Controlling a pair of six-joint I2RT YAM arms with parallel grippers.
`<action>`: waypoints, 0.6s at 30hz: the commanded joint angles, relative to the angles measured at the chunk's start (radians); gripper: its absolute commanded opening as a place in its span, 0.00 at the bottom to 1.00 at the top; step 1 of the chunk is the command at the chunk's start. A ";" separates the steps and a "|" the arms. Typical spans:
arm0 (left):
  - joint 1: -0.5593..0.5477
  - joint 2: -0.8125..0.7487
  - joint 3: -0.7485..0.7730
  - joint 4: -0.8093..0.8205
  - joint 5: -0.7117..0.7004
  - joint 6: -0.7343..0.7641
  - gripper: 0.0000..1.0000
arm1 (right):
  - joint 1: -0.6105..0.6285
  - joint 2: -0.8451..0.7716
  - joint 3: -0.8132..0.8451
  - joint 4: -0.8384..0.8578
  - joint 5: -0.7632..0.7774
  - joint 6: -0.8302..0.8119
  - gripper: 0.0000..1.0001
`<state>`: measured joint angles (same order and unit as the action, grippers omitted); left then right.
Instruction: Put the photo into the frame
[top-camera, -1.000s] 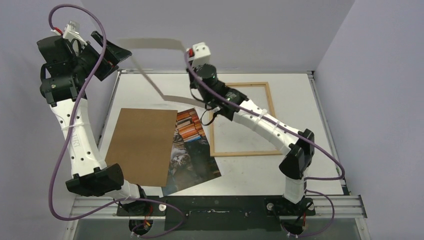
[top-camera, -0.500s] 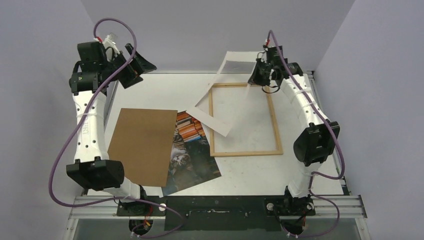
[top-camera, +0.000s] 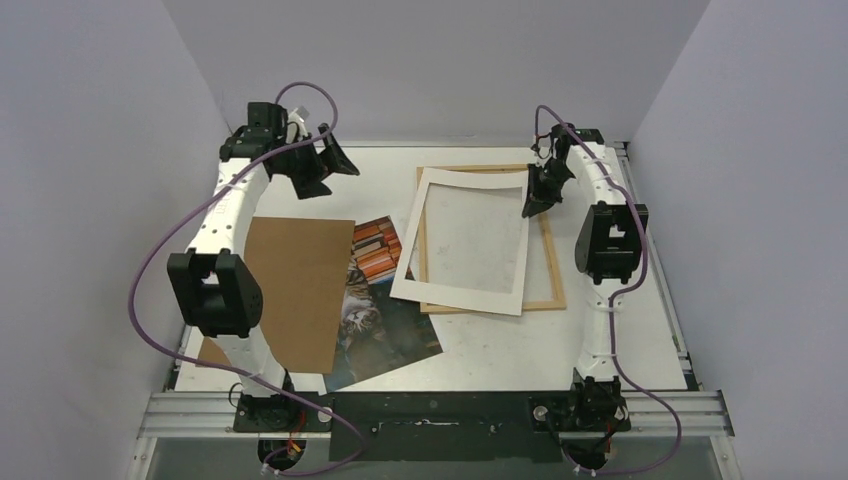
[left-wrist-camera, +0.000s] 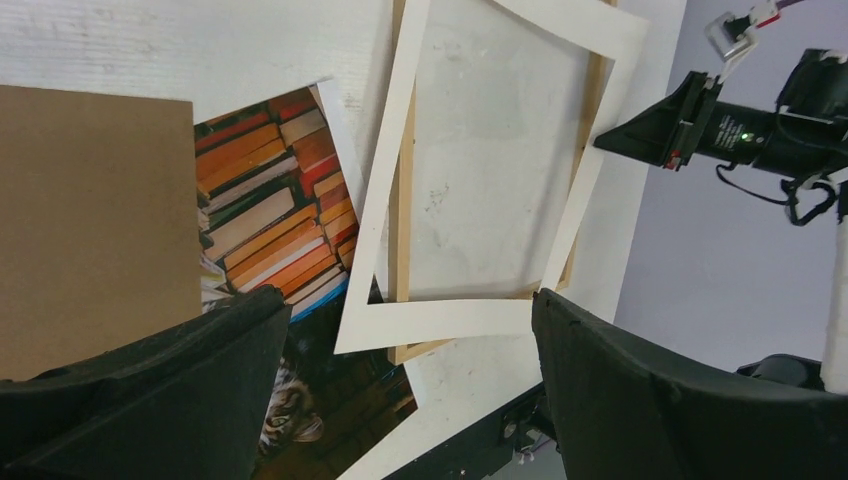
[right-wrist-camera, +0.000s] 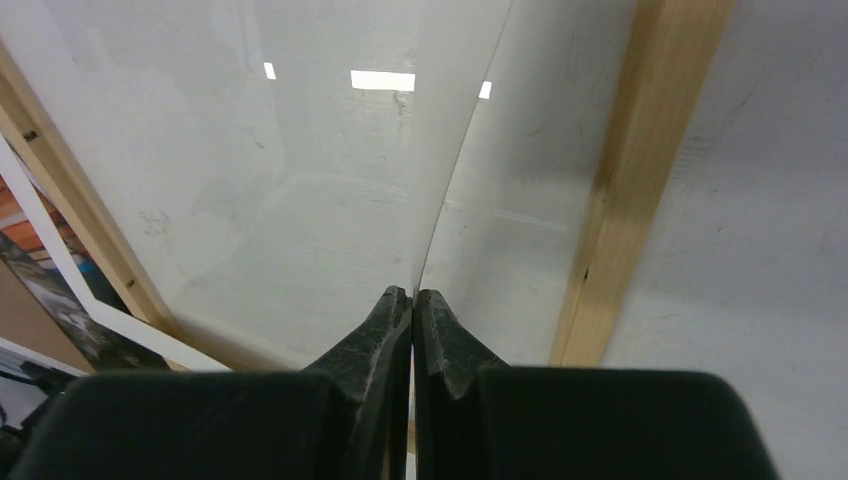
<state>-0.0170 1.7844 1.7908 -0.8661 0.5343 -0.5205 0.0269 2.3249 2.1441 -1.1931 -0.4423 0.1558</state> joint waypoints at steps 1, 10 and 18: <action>-0.051 0.053 -0.018 0.092 0.003 0.024 0.91 | -0.005 0.005 0.140 -0.140 0.104 -0.130 0.00; -0.146 0.163 -0.041 0.202 0.003 0.004 0.91 | -0.012 0.020 0.176 -0.083 0.198 -0.259 0.11; -0.202 0.203 -0.106 0.337 -0.085 -0.009 0.90 | -0.022 0.090 0.266 -0.116 0.216 -0.327 0.07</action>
<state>-0.2050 1.9900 1.7153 -0.6624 0.4904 -0.5190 0.0128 2.3886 2.3402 -1.2949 -0.2718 -0.1135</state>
